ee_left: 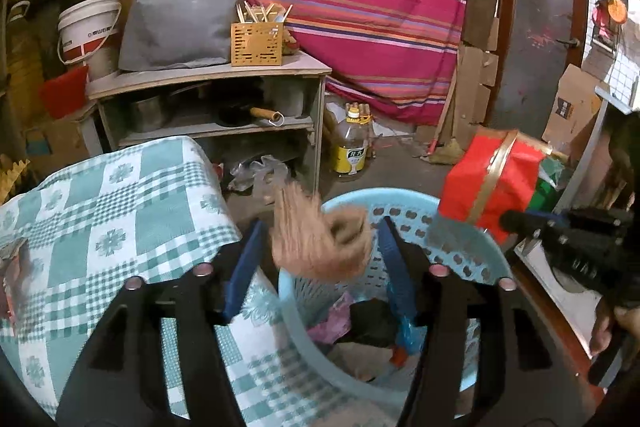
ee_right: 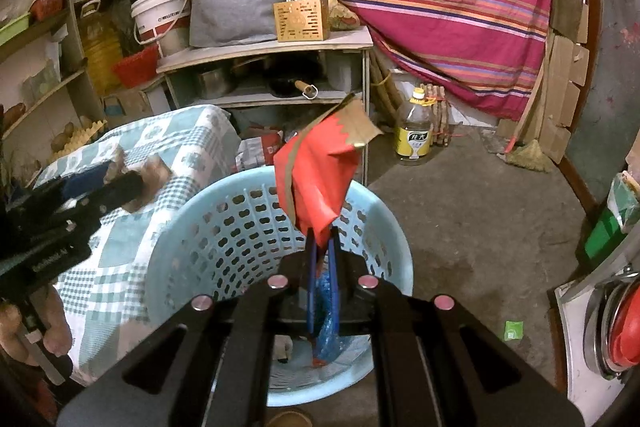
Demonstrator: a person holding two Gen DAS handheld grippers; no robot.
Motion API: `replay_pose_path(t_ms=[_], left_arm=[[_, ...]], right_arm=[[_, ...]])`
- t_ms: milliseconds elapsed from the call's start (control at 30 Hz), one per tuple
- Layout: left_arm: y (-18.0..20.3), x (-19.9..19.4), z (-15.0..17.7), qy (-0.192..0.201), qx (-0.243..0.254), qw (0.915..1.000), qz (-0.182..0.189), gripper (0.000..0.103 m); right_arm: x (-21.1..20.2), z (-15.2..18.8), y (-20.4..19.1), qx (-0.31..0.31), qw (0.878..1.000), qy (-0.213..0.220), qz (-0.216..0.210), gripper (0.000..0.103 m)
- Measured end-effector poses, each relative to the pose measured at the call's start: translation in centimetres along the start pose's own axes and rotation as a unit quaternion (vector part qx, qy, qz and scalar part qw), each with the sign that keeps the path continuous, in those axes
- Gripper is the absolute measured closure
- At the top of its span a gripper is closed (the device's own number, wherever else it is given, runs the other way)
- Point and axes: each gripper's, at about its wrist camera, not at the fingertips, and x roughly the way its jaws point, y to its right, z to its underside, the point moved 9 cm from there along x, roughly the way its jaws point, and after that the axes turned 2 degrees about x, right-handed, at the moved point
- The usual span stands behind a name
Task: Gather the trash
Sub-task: 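Open the left tool over the basket while the right tool releases the red box, then return to the table and grasp the tan stocking with the left tool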
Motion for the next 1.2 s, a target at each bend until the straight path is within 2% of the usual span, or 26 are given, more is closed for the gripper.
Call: replay_pose_path(t_ms=[267,433,467,600,633,667,700,900,1067,1200], left_arm=[[-2.6,-2.0,-0.6,0.019,-0.01,0.9993,-0.031,0.015],[-6.7,-4.6,-0.2,0.025,-0.019,0.9969,-0.071,0.008],[-7.6,-5.1,-0.1,0.027,-0.021,0.9964,-0.078,0.007],[-12.1,-7.8,0.5,0.033,-0.031,0.9925,-0.114,0.006],[-13.1,-8.3,0.8,0.032,-0.035,0.9917,-0.119,0.006],[-14.1,-8.8,1.0,0.033,-0.038,0.9907,-0.126,0.006],[-15.2,-9.3,1.3,0.033,-0.041,0.9896,-0.134,0.006],[-22.5,-12.0,4.2,0.024,-0.06,0.9813,-0.181,0.006],[-29.6,-14.1,7.2,0.011,-0.08,0.97,-0.229,0.006],[-34.6,-15.4,9.5,0.002,-0.106,0.9636,-0.245,0.006]], right_arm=[[0.4,-0.2,-1.0,-0.002,1.0,-0.006,-0.004,0.097],[1.1,0.3,-1.9,-0.003,1.0,-0.016,-0.003,0.097],[1.2,0.3,-2.0,-0.003,1.0,-0.018,-0.002,0.094],[2.0,0.7,-2.5,0.001,1.0,-0.03,0.009,0.092],[2.2,0.9,-2.5,0.004,0.999,-0.034,0.012,0.077],[2.4,1.1,-2.5,0.009,0.999,-0.036,0.018,0.048],[2.4,1.2,-2.5,0.014,0.999,-0.034,0.021,0.038],[3.4,1.8,-4.3,0.026,0.998,-0.038,0.03,0.03],[3.6,1.1,-8.4,0.011,0.999,-0.022,0.028,0.02],[3.8,0.3,-12.8,-0.009,1.0,0.001,0.027,0.019]])
